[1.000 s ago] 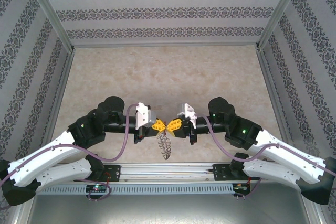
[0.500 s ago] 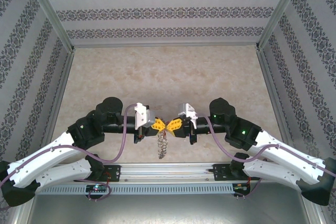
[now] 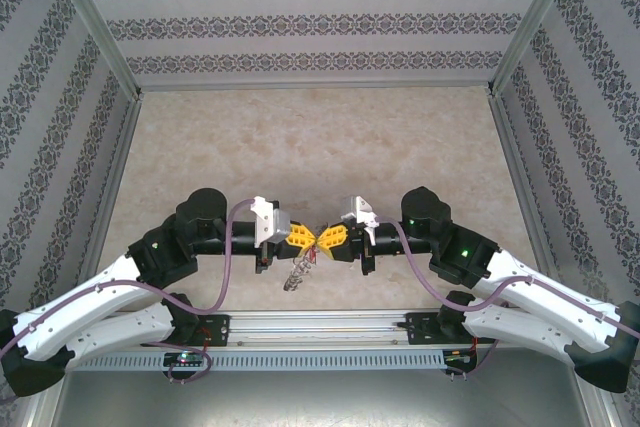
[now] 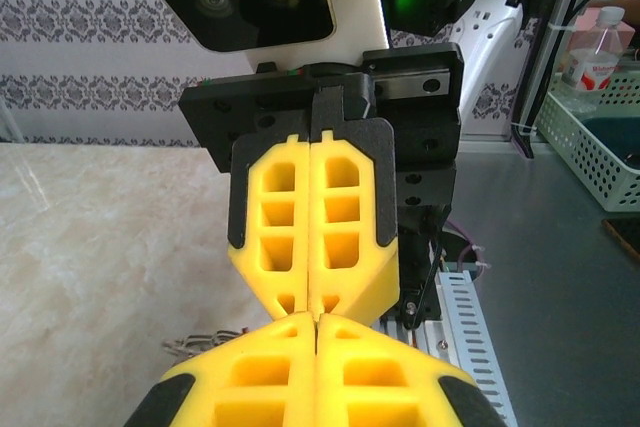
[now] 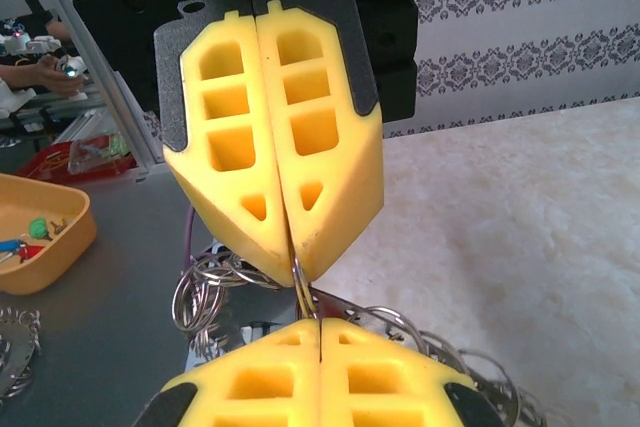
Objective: Put the keys on the keyring
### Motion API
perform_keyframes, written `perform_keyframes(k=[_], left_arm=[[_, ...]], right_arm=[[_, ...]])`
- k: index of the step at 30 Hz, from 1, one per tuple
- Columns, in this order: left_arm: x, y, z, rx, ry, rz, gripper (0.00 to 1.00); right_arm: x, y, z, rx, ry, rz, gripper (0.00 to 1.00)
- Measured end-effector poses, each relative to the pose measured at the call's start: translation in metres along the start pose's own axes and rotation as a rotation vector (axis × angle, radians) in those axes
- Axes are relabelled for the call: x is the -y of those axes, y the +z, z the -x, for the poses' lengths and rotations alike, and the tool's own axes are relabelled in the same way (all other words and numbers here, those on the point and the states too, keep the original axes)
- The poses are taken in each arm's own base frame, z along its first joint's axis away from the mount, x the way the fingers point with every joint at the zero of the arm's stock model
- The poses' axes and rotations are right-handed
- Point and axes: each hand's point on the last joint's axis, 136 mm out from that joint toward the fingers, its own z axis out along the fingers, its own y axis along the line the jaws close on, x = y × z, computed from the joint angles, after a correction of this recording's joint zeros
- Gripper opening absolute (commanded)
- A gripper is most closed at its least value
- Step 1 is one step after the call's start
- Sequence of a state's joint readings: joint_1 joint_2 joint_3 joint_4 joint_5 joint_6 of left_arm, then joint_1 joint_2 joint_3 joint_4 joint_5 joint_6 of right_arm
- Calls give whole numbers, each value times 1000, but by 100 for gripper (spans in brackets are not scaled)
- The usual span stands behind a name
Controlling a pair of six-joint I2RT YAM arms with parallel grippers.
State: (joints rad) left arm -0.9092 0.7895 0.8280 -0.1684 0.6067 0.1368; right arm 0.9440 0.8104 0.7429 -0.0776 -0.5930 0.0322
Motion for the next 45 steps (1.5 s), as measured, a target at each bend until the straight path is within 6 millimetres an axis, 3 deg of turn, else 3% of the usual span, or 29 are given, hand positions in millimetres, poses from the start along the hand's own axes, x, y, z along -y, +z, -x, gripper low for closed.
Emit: perform_keyframes(k=[20, 26, 29, 35, 45], left_arm=[[9, -1, 9, 62, 5, -51, 0], [9, -2, 14, 80, 13, -51, 0], [8, -4, 16, 90, 18, -48, 0], [8, -5, 18, 97, 22, -50, 0], [8, -6, 26, 129, 31, -46, 0]], right_arm=[[3, 4, 5, 22, 17, 28, 1], [2, -1, 10, 40, 19, 22, 29], [3, -6, 8, 52, 19, 0, 38], [2, -10, 1, 50, 24, -10, 43], [7, 1, -15, 9, 78, 12, 51]])
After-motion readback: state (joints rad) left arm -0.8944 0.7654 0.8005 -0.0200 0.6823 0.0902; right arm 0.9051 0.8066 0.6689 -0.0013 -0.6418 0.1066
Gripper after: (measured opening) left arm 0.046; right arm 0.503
